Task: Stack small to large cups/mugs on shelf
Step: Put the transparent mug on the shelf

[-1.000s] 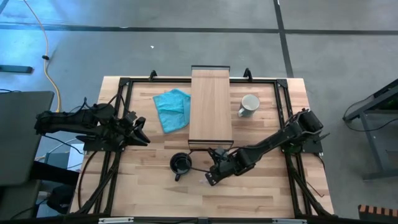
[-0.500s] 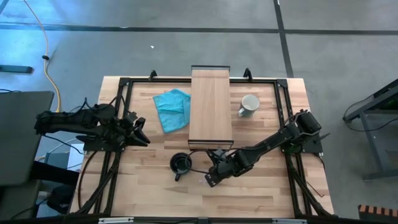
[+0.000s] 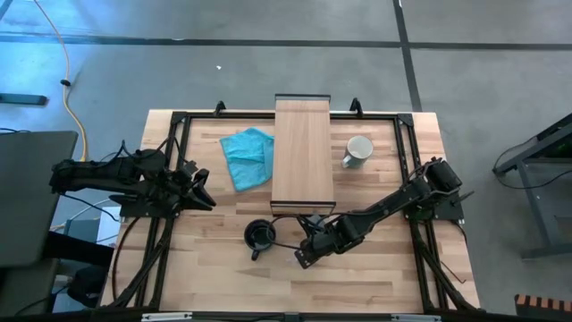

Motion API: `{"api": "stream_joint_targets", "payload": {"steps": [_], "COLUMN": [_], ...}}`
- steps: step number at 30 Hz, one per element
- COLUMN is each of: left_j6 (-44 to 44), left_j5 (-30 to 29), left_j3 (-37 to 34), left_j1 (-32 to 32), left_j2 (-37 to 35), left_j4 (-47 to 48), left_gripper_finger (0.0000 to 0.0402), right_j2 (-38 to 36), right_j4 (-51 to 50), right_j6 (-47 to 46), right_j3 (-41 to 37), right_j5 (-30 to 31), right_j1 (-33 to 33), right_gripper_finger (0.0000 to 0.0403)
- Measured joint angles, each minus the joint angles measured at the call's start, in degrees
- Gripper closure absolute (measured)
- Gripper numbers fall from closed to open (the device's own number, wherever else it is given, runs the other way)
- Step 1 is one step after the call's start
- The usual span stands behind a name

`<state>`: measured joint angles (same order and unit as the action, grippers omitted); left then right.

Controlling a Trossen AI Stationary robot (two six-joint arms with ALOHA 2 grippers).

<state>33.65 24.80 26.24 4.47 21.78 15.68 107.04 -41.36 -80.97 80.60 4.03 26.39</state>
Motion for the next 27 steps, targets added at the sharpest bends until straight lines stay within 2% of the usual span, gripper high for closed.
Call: {"api": "stream_joint_targets", "payload": {"steps": [27], "left_j6": [0.7], "left_j5": [0.02], "left_j3": [0.0], "left_j1": [0.0], "left_j2": [0.0], "left_j4": [0.0], "left_gripper_finger": [0.0318], "right_j2": [-0.01], "right_j4": [0.78], "right_j6": [-0.09], "right_j3": [-0.57], "right_j5": [-1.07], "right_j1": [0.26], "right_gripper_finger": [0.029]}}
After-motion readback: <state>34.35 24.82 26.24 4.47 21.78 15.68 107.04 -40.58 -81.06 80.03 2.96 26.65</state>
